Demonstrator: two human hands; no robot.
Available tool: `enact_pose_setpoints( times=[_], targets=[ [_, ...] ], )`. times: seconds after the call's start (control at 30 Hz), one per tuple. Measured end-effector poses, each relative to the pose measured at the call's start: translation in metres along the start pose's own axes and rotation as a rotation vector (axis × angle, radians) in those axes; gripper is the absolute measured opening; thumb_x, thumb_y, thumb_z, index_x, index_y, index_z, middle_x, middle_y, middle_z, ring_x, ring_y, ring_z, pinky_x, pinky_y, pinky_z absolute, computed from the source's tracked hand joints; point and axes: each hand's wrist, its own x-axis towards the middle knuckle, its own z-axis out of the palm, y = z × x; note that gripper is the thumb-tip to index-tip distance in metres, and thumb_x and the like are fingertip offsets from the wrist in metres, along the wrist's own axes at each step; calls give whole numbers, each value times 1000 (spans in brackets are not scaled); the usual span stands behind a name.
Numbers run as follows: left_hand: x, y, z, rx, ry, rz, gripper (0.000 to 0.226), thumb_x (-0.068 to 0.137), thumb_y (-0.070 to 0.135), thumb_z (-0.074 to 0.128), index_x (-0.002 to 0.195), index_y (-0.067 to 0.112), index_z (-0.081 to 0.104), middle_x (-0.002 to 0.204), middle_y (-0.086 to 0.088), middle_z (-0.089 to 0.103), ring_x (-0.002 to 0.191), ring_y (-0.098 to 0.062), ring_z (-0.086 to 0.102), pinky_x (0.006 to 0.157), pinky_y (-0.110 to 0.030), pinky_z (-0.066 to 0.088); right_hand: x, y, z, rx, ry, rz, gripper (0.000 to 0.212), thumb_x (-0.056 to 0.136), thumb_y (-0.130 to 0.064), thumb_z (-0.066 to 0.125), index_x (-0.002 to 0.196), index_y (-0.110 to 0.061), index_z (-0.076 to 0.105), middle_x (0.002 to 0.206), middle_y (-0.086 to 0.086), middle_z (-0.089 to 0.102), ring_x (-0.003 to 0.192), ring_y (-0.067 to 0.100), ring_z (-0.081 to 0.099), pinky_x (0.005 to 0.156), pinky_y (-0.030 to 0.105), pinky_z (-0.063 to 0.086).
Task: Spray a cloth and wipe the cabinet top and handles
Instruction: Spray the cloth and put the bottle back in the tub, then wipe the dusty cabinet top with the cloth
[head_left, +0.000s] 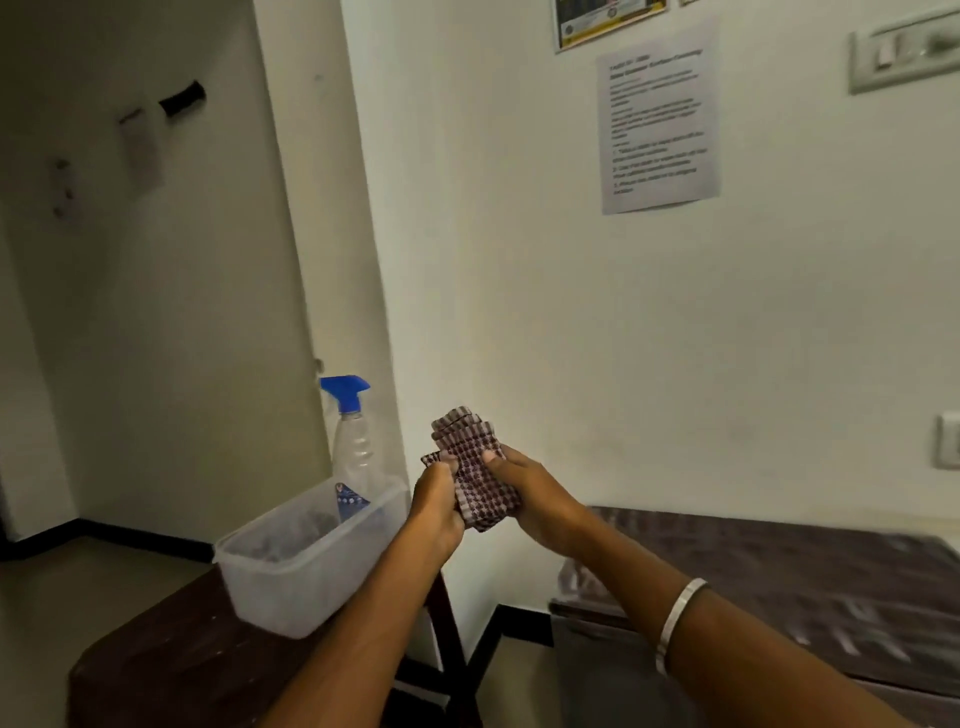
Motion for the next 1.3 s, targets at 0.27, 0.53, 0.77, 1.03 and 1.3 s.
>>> enact_pose_setpoints(
  times=[0.27, 0.53, 0.77, 1.03, 1.3],
  targets=[
    [-1, -68, 79, 126, -127, -241, 33, 101, 24, 36, 118, 7, 59, 102, -12, 68, 95, -24, 63, 63, -33, 47, -38, 2, -80, 168, 194, -27, 38, 100, -25, 46, 136, -14, 50, 134, 13, 59, 123, 24, 57, 105, 36, 45],
    [66, -171, 150, 754, -386, -162, 43, 102, 33, 37, 134, 8, 50, 139, -18, 53, 112, -29, 61, 86, -40, 52, -69, 17, -193, -41, 521, 19, 38, 97, -25, 55, 134, -22, 47, 129, 8, 59, 116, 23, 59, 102, 44, 48],
    [104, -279, 209, 1356, -440, 291, 47, 88, 47, 31, 123, 24, 52, 134, -9, 50, 124, -32, 42, 105, -49, 38, -121, 31, -295, -388, 724, 76, 42, 93, -17, 59, 133, -24, 50, 125, 2, 60, 104, 12, 62, 75, 17, 51],
    [114, -360, 264, 1482, -672, 570, 65, 100, 43, 34, 154, 14, 14, 162, -2, 10, 150, -19, 2, 122, -35, 2, -156, 28, -410, -960, 902, 259, 55, 84, -35, 58, 137, -30, 47, 129, 6, 51, 111, 16, 55, 92, 19, 45],
    [152, -405, 277, 1455, -796, 637, 63, 100, 45, 33, 154, 18, 17, 162, 3, 13, 150, -14, 3, 121, -30, -2, -179, 23, -492, -1526, 916, 579, 53, 88, -37, 50, 140, -33, 41, 142, 8, 38, 124, 35, 43, 105, 47, 39]
  ],
)
